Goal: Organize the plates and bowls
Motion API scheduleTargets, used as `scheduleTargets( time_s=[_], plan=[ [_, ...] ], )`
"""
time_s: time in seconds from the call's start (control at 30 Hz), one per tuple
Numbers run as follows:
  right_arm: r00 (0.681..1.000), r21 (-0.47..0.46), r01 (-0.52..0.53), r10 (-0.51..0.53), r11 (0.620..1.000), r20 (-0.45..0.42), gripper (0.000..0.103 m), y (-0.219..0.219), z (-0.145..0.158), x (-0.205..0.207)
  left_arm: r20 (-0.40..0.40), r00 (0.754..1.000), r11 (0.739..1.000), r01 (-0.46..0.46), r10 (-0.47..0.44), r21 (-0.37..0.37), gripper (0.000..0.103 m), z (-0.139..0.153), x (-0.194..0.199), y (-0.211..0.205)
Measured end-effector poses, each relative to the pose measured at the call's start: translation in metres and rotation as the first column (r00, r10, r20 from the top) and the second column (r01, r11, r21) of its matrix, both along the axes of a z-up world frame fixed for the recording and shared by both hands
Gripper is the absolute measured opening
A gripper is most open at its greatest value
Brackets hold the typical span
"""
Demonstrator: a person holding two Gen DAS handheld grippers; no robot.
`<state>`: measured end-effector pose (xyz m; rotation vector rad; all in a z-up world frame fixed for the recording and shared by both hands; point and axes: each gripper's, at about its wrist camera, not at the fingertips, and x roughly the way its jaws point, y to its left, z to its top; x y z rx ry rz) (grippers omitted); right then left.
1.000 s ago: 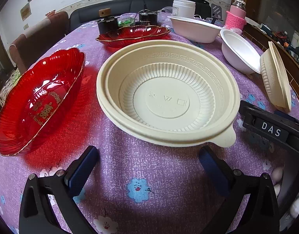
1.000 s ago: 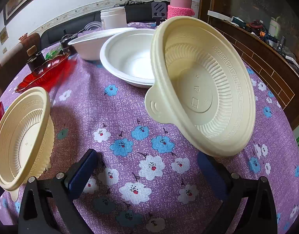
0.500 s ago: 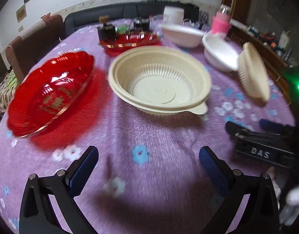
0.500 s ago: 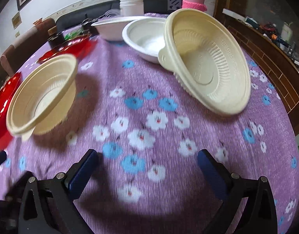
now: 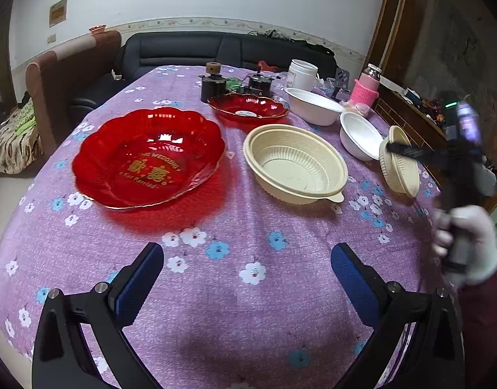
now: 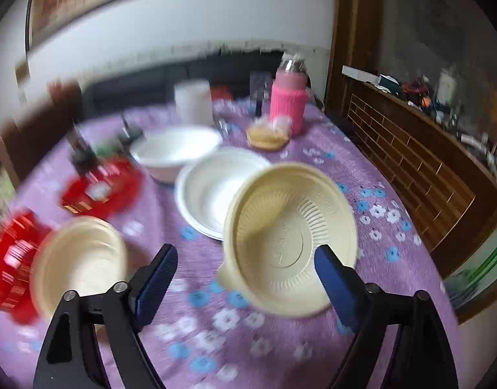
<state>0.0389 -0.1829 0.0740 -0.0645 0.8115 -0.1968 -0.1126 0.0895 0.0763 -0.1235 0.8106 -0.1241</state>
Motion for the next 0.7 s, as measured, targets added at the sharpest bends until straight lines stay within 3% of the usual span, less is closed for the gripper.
scheduleTargets(
  time_s=[0.03, 0.1, 0.17, 0.23, 0.4, 0.47, 0.57, 0.63, 0.7],
  plan=[
    [1.0, -0.019, 0.005, -0.005, 1.0, -0.017, 0.062, 0.001, -0.006, 0.008, 0.005, 1.0, 1.0, -0.009, 0.009, 0.004, 0.103, 0.001, -0.002, 0.004],
    [0.999, 0.023, -0.014, 0.015, 1.0, -0.042, 0.037, -0.007, -0.014, 0.009, 0.013, 1.0, 1.0, -0.021, 0.021, 0.007, 0.103, 0.003, -0.009, 0.011],
    [0.998, 0.08, -0.023, 0.028, 0.997, -0.059, 0.026, -0.018, -0.015, 0.006, 0.018, 0.999, 0.999, -0.047, 0.047, 0.009, 0.103, 0.005, -0.012, 0.021],
    [0.994, 0.114, -0.062, 0.071, 0.992, -0.077, 0.023, -0.015, -0.013, -0.01, 0.019, 0.997, 0.997, -0.077, 0.077, -0.007, 0.103, 0.006, -0.013, 0.032],
    [0.964, 0.155, -0.184, 0.209, 0.971, -0.162, 0.024, 0.018, -0.015, -0.043, 0.002, 0.995, 0.994, -0.1, 0.1, -0.045, 0.103, 0.001, -0.01, 0.043],
    [0.944, 0.225, -0.24, 0.281, 0.945, -0.175, 0.024, 0.025, -0.013, -0.059, -0.005, 0.995, 0.994, -0.097, 0.097, -0.051, 0.103, 0.0, -0.01, 0.044],
    [0.938, 0.318, -0.254, 0.313, 0.913, -0.15, 0.028, 0.027, -0.004, -0.07, 0.002, 0.995, 0.993, -0.101, 0.101, -0.053, 0.103, 0.001, -0.012, 0.047],
    [0.944, 0.33, -0.266, 0.315, 0.906, -0.103, 0.034, 0.03, 0.01, -0.077, 0.014, 0.994, 0.992, -0.112, 0.113, -0.057, 0.103, 0.004, -0.015, 0.05],
    [0.947, 0.323, -0.287, 0.318, 0.902, -0.046, 0.053, 0.035, 0.027, -0.082, 0.029, 0.991, 0.989, -0.13, 0.133, -0.064, 0.103, 0.008, -0.017, 0.057]
  ],
)
